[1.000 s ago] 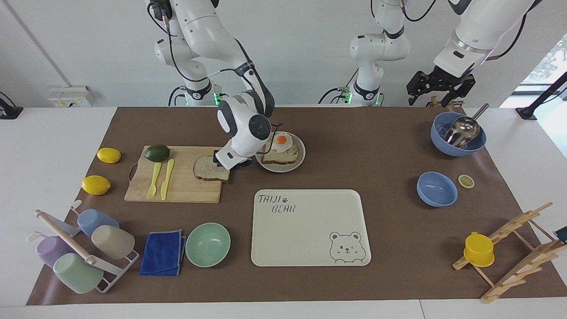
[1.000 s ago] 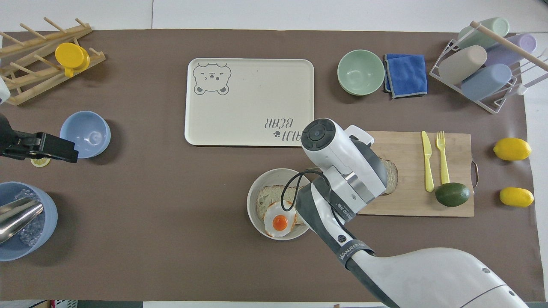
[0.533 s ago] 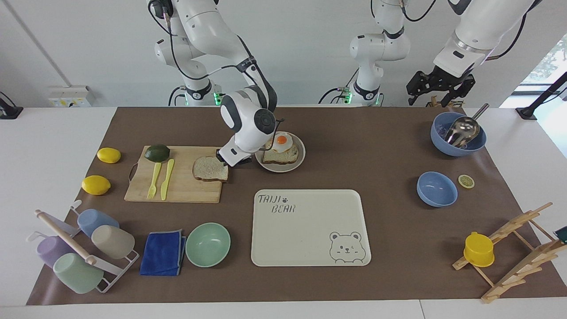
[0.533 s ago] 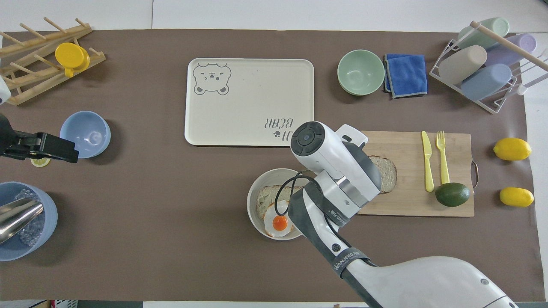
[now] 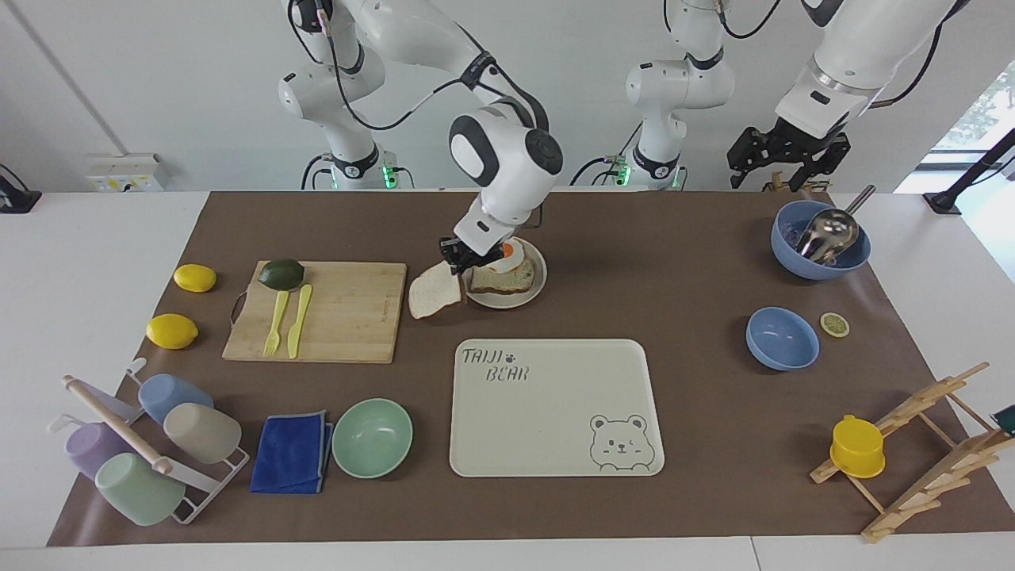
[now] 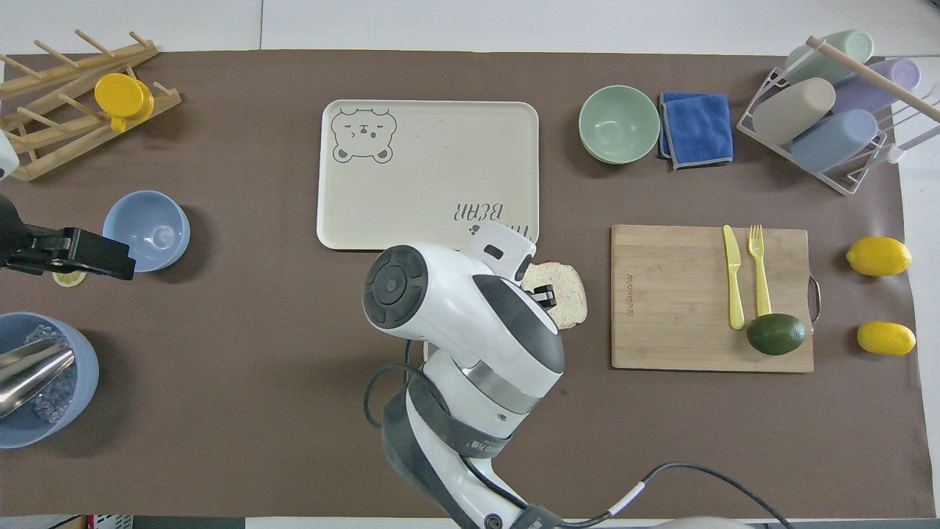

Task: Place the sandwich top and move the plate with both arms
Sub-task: 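Carry the bread slice with the right gripper onto the plate's sandwich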

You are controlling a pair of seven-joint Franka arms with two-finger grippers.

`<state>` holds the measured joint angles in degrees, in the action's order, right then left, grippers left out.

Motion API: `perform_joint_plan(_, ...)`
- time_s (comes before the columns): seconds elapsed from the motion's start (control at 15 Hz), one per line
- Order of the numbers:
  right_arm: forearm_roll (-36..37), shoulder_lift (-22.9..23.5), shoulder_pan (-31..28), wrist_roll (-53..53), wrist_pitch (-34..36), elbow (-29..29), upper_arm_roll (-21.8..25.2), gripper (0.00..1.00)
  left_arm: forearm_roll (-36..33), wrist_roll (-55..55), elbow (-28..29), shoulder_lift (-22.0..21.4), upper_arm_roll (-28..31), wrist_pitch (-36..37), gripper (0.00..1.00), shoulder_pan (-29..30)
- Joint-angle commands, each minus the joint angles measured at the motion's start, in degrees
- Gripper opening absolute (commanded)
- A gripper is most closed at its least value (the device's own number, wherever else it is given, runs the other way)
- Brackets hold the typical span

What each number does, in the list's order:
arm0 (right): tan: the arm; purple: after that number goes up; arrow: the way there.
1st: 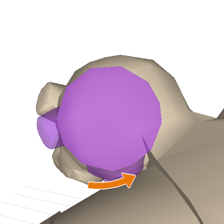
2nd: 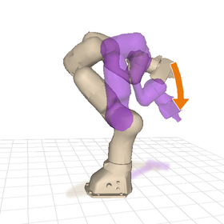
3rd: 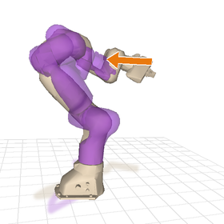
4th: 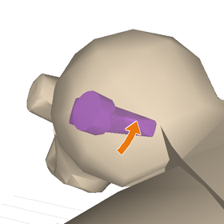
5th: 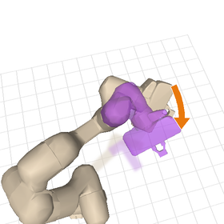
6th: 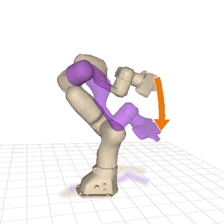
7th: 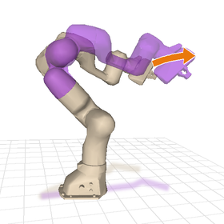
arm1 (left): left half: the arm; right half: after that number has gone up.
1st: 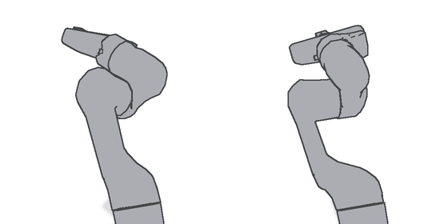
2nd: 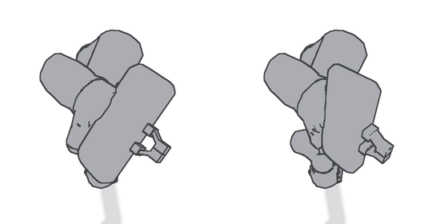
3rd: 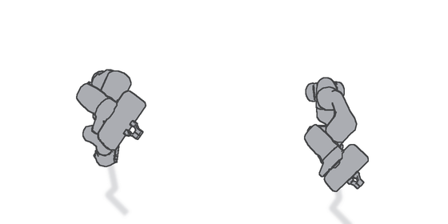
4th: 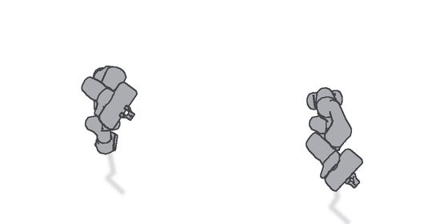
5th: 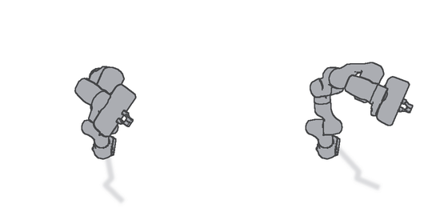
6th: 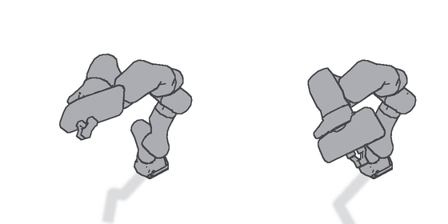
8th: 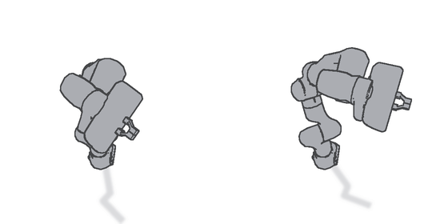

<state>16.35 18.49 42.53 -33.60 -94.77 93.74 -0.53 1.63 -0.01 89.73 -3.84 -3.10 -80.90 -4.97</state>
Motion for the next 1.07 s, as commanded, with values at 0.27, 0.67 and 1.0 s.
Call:
perform_joint_plan(0.27,-4.92,1.64,4.84,-4.28,-3.21,-0.24,-0.35,0.0,0.39,-0.34,2.02,-1.61,0.2,-1.45,1.0,0.4)
perform_joint_plan(0.67,-7.45,0.94,5.11,-6.65,-6.56,3.37,-0.61,0.03,0.21,-0.34,4.31,-2.67,0.28,-2.51,1.0,0.92)
perform_joint_plan(1.0,-11.32,-2.03,4.68,-6.83,-6.47,2.32,-0.7,1.0,0.21,-0.43,4.31,-2.67,0.28,-2.6,1.0,1.37)
